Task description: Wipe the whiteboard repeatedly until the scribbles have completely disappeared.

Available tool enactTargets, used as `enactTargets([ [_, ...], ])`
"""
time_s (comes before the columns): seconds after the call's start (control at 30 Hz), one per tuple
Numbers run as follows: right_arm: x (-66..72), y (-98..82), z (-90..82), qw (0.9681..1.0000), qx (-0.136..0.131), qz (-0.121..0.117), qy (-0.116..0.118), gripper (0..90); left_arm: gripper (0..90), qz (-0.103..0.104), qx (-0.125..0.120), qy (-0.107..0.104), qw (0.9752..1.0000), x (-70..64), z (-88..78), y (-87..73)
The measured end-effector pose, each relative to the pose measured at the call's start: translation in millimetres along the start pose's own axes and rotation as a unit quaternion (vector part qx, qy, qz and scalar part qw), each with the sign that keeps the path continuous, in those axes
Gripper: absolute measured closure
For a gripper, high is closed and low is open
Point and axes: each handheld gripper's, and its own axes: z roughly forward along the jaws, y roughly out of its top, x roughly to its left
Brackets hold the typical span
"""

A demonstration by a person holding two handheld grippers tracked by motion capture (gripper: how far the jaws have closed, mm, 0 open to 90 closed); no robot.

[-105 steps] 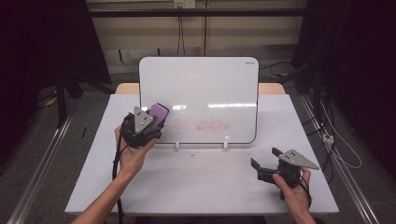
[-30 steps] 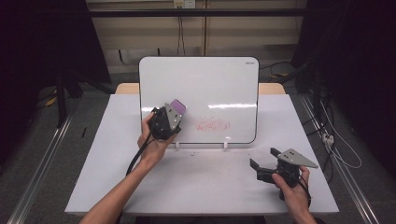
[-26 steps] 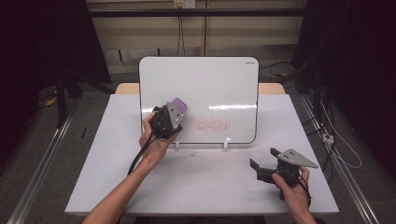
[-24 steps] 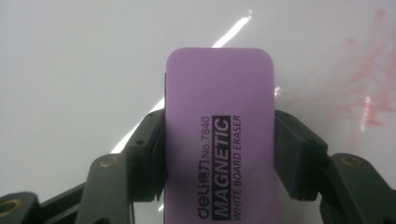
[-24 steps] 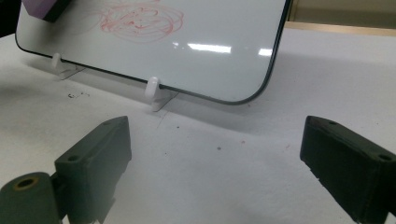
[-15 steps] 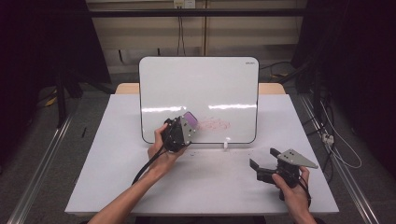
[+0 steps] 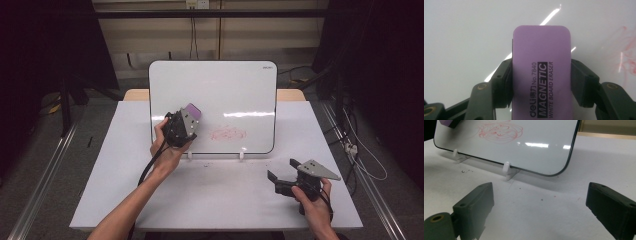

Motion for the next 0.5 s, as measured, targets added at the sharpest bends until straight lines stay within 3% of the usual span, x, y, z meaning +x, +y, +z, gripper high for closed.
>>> enactTargets([
  [0.07, 0.3, 0.1, 0.2, 1.0, -0.001, 0.0, 0.0, 6.0, 41.3, 0.006, -0.003, -0.001, 1.0, -7.0, -0.5, -2.0],
  [0.13, 0.6, 0.2, -0.1, 1.0, -0.001, 0.0, -0.001, 6.0, 41.3, 0.0, -0.004, -0.01, 0.9999, -15.0, -1.0, -4.1],
  [0.5, 0.8, -0.2, 2.5, 1.0, 0.004, -0.002, 0.001, 6.0, 41.3, 0.029, -0.008, -0.04, 0.9987, -50.7, 0.7, -1.1],
])
